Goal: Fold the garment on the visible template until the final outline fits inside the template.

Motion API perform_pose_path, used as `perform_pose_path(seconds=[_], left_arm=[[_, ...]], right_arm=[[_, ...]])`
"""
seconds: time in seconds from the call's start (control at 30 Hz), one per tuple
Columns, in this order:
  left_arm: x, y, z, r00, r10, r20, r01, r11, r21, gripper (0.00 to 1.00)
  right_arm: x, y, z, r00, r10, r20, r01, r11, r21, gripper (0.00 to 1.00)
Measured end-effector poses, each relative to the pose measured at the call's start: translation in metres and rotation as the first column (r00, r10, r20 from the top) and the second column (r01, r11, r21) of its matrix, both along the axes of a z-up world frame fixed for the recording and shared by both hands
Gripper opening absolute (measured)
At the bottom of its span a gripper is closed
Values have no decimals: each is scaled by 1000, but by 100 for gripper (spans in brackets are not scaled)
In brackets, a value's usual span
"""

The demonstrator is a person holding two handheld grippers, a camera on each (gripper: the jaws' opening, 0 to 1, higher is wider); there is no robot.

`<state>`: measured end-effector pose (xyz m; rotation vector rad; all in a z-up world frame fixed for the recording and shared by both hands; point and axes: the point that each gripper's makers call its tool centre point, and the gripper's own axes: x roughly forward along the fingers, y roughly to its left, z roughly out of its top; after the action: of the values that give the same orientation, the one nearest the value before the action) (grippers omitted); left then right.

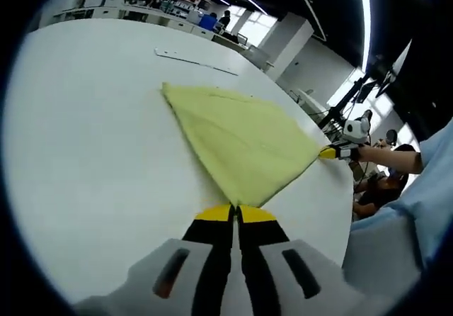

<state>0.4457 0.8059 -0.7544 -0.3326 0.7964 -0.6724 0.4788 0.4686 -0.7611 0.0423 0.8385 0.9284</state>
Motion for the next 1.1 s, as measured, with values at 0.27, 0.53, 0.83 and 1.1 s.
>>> perform_pose_path(seconds=[0.27, 0.53, 0.83, 1.1], left_arm=[[2, 3, 3, 1000, 24, -2, -24, 1000, -5, 0], [-2, 6, 2, 999, 43, -26, -44, 999, -21, 0], [-27, 2, -2, 999, 21, -43, -22, 1000, -21, 0], [-47, -5, -4, 998, 20, -57, -22, 999, -32, 0]], right_arm=[[-5, -3, 10, 999, 44, 20, -44, 999, -3, 0], [-17, -3, 12, 995, 98, 17, -98, 995, -13, 0], [-38, -8, 10, 995, 102, -7, -102, 995, -4, 0], [-57, -13, 11, 995, 98, -20, -98, 995, 6, 0]])
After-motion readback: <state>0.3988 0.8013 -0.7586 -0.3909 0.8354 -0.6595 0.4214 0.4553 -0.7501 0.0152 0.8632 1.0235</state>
